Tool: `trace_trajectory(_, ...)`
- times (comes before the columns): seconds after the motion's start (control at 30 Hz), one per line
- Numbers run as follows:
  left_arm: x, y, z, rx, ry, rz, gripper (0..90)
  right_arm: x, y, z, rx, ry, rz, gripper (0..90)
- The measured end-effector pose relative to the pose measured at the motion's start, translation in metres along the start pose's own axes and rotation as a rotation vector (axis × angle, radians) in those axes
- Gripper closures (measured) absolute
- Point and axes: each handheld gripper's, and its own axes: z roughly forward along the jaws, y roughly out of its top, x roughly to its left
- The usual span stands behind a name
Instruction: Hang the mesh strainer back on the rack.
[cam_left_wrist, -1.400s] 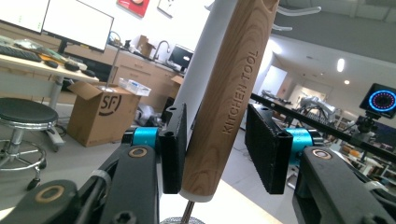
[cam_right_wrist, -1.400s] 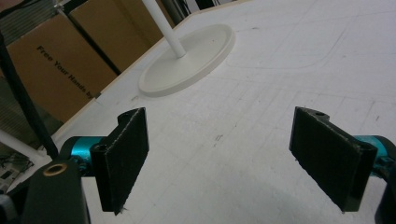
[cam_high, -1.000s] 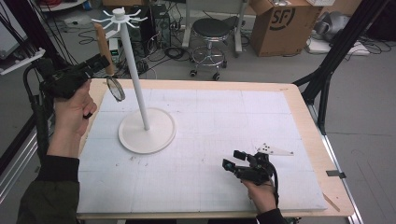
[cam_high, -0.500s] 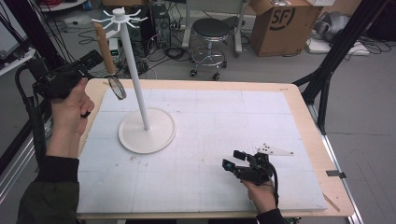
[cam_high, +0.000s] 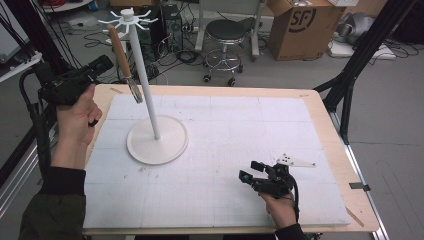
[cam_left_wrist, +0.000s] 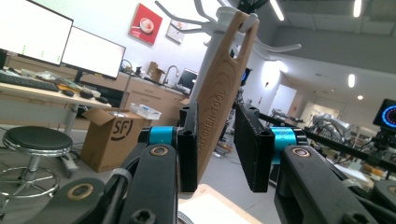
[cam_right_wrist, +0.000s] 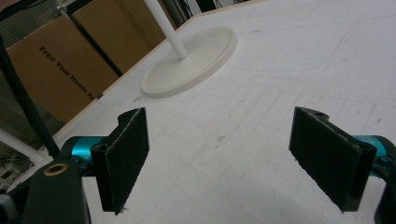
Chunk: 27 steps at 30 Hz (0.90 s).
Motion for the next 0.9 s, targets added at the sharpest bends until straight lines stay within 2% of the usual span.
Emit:
trace_trajectory(0.13, -0.003, -0.005, -0.005, 0.015, 0.0, 0.004, 64.9, 0.001, 0.0, 0.001, 0.003, -0.003, -0.004, 18.9)
trace_trajectory(0.3, -0.005, -0.016, -0.019, 0.024, 0.004, -0.007, 55.4, 0.003, 0.0, -0.001, -0.003, -0.008, -0.002, 18.9)
trace_trajectory(0.37, -0.006, -0.02, -0.024, 0.05, 0.008, -0.011, 48.4, 0.003, 0.0, -0.001, -0.01, -0.007, -0.009, 18.9)
trace_trajectory(0.43, -0.007, -0.025, -0.026, 0.085, -0.018, -0.013, 44.8, 0.005, 0.0, 0.0, -0.009, -0.007, -0.01, 18.9)
trace_trajectory(0.5, -0.01, -0.029, -0.028, 0.114, -0.028, 0.002, 37.1, 0.006, 0.0, 0.001, -0.008, -0.008, -0.015, 18.9)
trace_trajectory(0.7, -0.021, -0.043, -0.038, 0.112, -0.072, 0.055, 32.2, 0.007, 0.0, 0.001, -0.012, -0.011, -0.019, 18.9)
trace_trajectory(0.9, -0.028, -0.064, -0.05, 0.147, -0.043, 0.125, 28.9, 0.008, 0.0, 0.0, -0.023, -0.022, -0.026, 18.9)
